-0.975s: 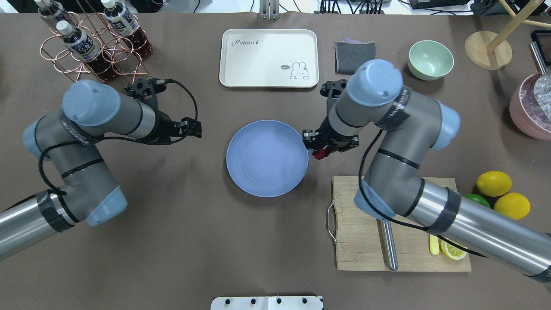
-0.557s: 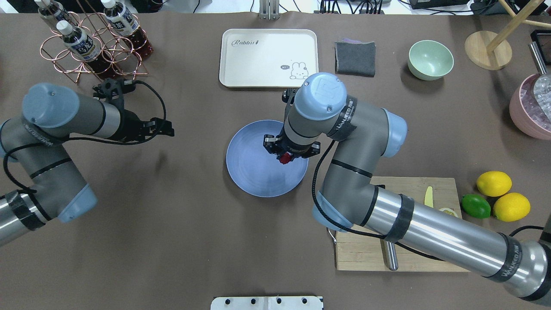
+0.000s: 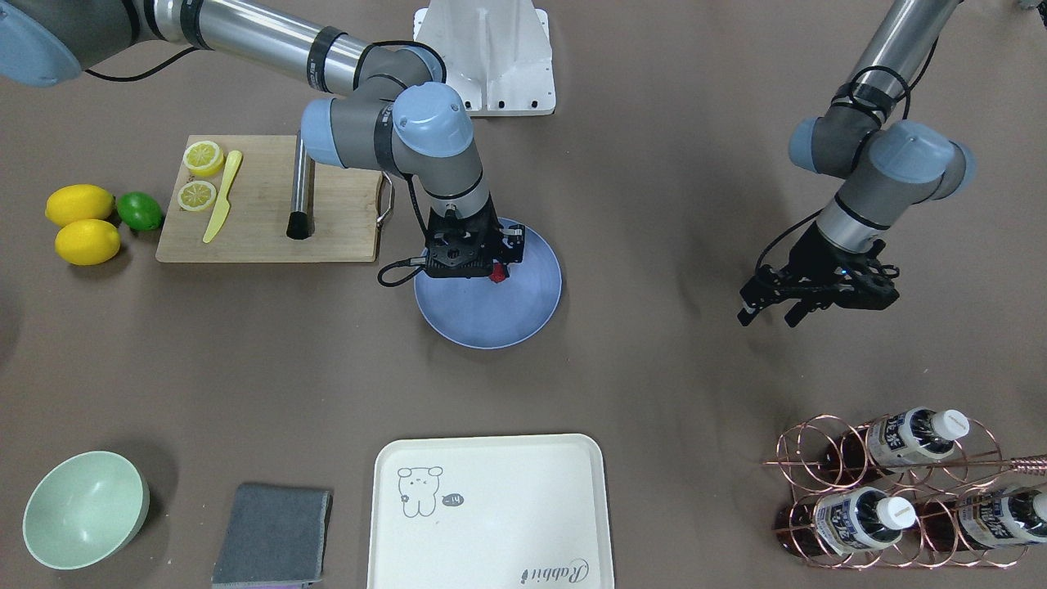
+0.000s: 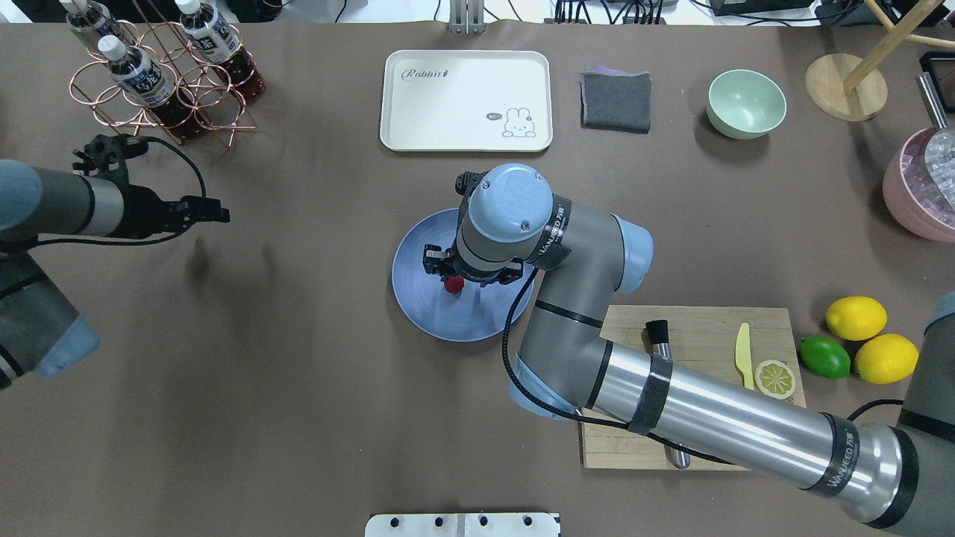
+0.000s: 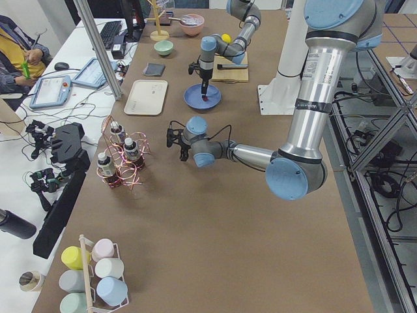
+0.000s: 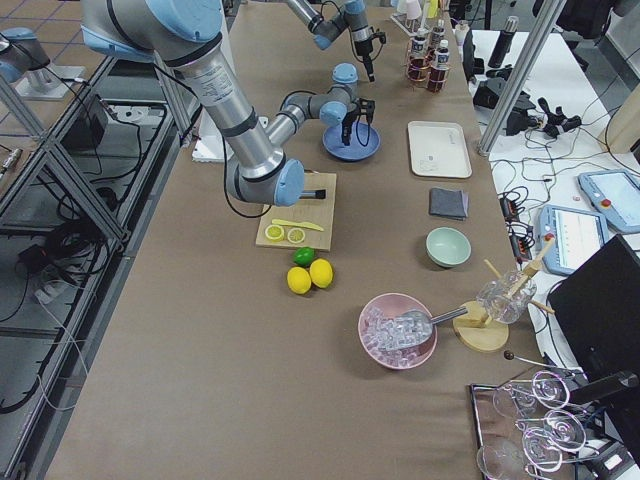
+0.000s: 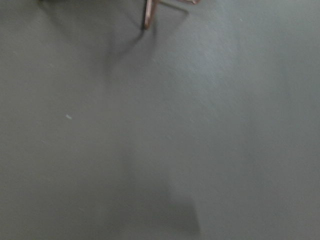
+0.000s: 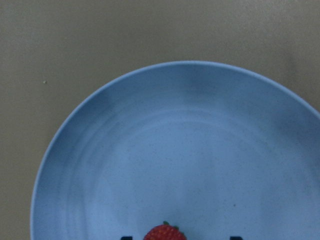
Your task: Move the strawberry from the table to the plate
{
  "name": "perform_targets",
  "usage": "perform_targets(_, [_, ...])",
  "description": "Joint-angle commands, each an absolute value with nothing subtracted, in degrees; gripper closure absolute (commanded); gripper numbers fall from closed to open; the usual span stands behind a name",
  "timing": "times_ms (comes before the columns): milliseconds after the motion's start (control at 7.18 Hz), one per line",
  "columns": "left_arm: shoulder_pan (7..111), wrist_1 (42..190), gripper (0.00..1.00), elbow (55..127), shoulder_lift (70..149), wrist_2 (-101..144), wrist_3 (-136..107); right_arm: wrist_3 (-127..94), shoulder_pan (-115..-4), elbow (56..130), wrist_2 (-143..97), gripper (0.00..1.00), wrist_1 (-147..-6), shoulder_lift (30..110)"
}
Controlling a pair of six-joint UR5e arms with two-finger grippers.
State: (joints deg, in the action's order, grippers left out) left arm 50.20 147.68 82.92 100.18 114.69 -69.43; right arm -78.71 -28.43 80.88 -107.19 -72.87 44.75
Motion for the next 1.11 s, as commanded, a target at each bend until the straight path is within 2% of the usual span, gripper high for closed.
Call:
perform_targets(0, [63.04, 145.38, 0.03, 84.29, 94.95, 125.81, -53.09, -78.58, -31.01, 85.48, -109.06, 0.0, -73.38, 47.18])
perform_targets(278, [73.87, 136.88, 0.03, 84.29, 94.75, 133.83, -39.53, -73.26, -44.13, 94.97, -121.13, 0.0, -73.56, 57.6])
perform_targets(418, [77.48, 134.84, 0.03, 84.29, 93.18, 134.64, -34.33, -62.77, -51.69, 99.1, -125.99, 0.0, -74.35, 64.62])
perform_targets(696, [81.37, 134.38, 0.03, 85.68, 88.8, 134.22, -23.96, -33.98, -67.6, 99.93, -134.88, 0.0, -76.72, 78.67])
perform_targets(835, [82.52, 134.21, 0.03, 86.04, 88.68, 134.47, -23.73, -19.74, -74.37, 98.37, -136.13, 0.0, -76.99, 84.93])
perform_targets(975, [82.7, 131.51, 0.03, 86.39, 88.77, 134.73, -23.73, -6.72, -81.06, 93.04, -136.23, 0.0, -76.91, 88.82])
